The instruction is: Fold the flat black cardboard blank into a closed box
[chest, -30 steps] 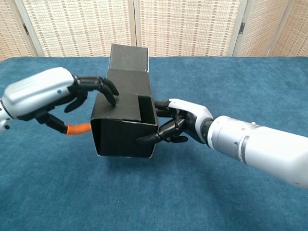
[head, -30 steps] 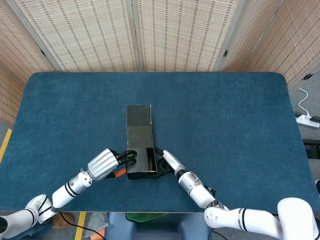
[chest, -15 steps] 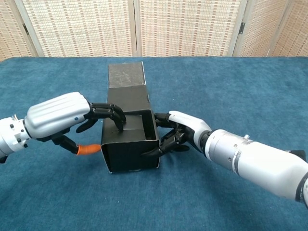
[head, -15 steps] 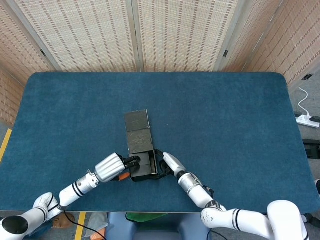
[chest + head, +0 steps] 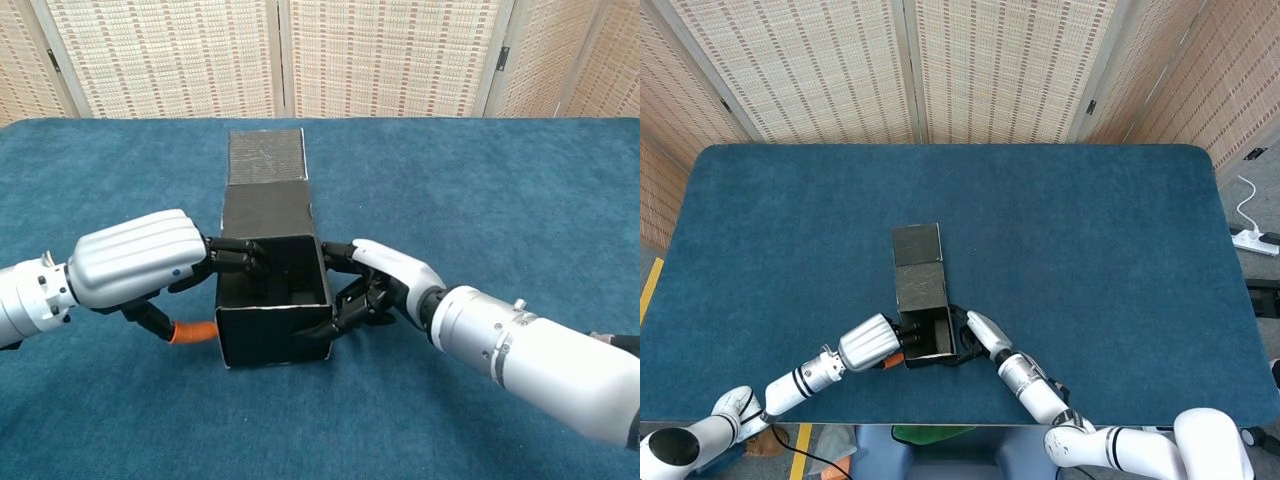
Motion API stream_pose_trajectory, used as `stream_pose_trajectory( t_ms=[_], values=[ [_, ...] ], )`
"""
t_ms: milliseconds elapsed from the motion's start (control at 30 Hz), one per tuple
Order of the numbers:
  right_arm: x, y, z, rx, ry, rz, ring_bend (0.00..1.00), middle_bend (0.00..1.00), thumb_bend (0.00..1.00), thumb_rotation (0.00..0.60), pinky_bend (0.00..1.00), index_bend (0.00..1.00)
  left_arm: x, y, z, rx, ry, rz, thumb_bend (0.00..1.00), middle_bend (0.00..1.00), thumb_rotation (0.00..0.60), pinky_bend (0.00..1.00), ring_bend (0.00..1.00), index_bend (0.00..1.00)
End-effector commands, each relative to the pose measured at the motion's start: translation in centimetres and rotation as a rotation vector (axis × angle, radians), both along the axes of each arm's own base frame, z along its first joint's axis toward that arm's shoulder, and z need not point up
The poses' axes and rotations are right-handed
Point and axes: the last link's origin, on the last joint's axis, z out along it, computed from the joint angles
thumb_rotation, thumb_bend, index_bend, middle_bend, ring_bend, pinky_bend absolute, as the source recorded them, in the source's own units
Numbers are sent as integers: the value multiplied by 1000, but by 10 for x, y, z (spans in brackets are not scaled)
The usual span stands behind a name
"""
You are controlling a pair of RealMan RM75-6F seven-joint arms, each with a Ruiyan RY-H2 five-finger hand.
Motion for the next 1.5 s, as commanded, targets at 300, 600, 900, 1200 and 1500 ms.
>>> stream_pose_trajectory(
  t_ms=[300,600,900,1200,1500],
  values=[
    [0,7,-1,6,2,16,767,477,320,600,1000,502,-2,-2,-4,2,96,24,336,450,600,892,787,498],
    [1,11,-1,2,-5,22,767,477,320,600,1000,501,1,-3,-7,33,118,7,336,622,600,896,786,639],
    [1,14,-1,-3,-12,18,767,477,320,600,1000,502,1,-6,-8,54,114,-2,339,693,600,896,787,718],
    [3,13,1,-34,-19,16,767,477,322,600,1000,501,1,-4,-5,61,70,0,338,708,600,890,792,733],
    [10,0,2,-81,-24,6,767,476,323,600,1000,501,3,2,20,96,-2,51,331,366,600,892,790,369]
  ],
)
